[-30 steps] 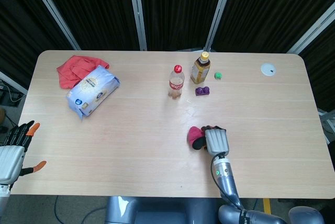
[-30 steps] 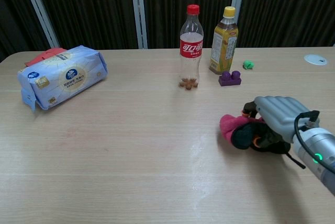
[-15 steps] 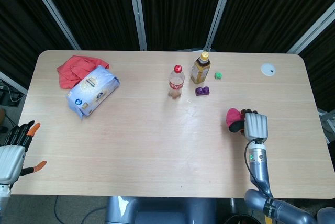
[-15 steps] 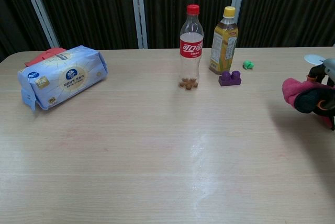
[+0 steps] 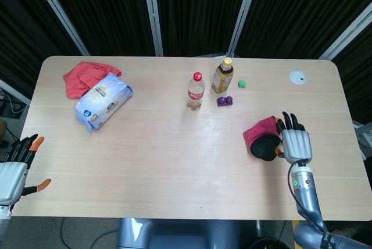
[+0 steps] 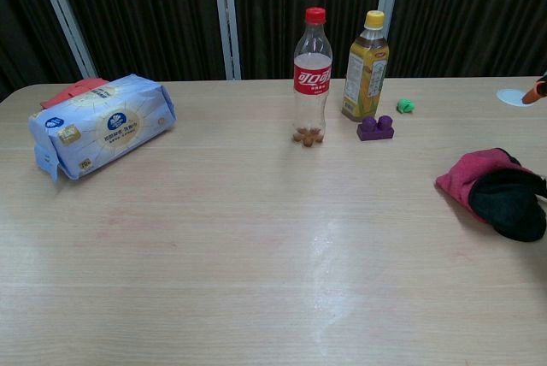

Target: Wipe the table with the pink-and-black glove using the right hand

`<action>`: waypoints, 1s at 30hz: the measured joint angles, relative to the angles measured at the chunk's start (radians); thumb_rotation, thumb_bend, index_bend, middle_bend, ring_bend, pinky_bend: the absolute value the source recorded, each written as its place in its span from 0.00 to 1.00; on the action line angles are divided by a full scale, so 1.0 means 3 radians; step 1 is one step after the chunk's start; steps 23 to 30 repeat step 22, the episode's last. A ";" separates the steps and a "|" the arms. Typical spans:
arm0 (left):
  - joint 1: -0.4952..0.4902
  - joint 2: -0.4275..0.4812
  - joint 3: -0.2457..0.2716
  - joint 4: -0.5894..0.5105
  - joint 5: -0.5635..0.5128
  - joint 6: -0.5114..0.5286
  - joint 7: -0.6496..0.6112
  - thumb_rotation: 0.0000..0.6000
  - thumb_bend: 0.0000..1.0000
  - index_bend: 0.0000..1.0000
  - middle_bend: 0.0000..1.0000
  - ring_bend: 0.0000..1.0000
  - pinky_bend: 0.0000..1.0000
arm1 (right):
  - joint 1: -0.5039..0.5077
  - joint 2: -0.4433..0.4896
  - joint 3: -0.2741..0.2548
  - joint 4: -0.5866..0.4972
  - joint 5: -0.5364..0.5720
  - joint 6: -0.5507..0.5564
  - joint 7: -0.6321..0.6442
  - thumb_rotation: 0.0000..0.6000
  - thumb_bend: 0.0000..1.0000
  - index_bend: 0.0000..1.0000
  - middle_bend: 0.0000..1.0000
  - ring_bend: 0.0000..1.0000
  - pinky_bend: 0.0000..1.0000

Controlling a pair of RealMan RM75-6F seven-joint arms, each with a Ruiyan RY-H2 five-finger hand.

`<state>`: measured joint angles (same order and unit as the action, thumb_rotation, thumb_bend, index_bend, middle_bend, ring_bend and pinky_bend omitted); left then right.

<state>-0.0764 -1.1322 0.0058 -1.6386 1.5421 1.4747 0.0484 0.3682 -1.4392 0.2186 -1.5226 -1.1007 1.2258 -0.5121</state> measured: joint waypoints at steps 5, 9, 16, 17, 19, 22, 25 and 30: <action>0.0004 -0.0003 0.0004 0.0013 0.0020 0.0017 0.0004 1.00 0.00 0.00 0.00 0.00 0.00 | -0.0227 0.0401 -0.0224 -0.0318 -0.0425 0.0225 0.0268 1.00 0.11 0.14 0.02 0.00 0.24; 0.0005 -0.0007 0.0005 0.0026 0.0046 0.0034 0.0007 1.00 0.00 0.00 0.00 0.00 0.00 | -0.0404 0.0577 -0.0392 -0.0405 -0.0840 0.0497 0.0553 1.00 0.10 0.11 0.00 0.00 0.24; 0.0011 -0.0039 -0.0003 0.0111 0.0097 0.0100 0.0051 1.00 0.00 0.00 0.00 0.00 0.00 | -0.0803 0.0934 -0.0783 -0.0435 -0.1436 0.0971 0.1109 1.00 0.08 0.00 0.00 0.00 0.05; 0.0011 -0.0042 -0.0004 0.0122 0.0100 0.0102 0.0059 1.00 0.00 0.00 0.00 0.00 0.00 | -0.0834 0.0970 -0.0812 -0.0448 -0.1447 0.0973 0.1130 1.00 0.07 0.00 0.00 0.00 0.04; 0.0008 -0.0046 0.0001 0.0134 0.0120 0.0101 0.0072 1.00 0.00 0.00 0.00 0.00 0.00 | -0.0873 0.1024 -0.0842 -0.0494 -0.1455 0.0972 0.1185 1.00 0.07 0.00 0.00 0.00 0.02; 0.0007 -0.0048 0.0011 0.0149 0.0158 0.0116 0.0080 1.00 0.00 0.00 0.00 0.00 0.00 | -0.0887 0.1030 -0.0845 -0.0505 -0.1468 0.0946 0.1193 1.00 0.06 0.00 0.00 0.00 0.01; 0.0007 -0.0048 0.0011 0.0149 0.0158 0.0116 0.0080 1.00 0.00 0.00 0.00 0.00 0.00 | -0.0887 0.1030 -0.0845 -0.0505 -0.1468 0.0946 0.1193 1.00 0.06 0.00 0.00 0.00 0.01; 0.0007 -0.0048 0.0011 0.0149 0.0158 0.0116 0.0080 1.00 0.00 0.00 0.00 0.00 0.00 | -0.0887 0.1030 -0.0845 -0.0505 -0.1468 0.0946 0.1193 1.00 0.06 0.00 0.00 0.00 0.01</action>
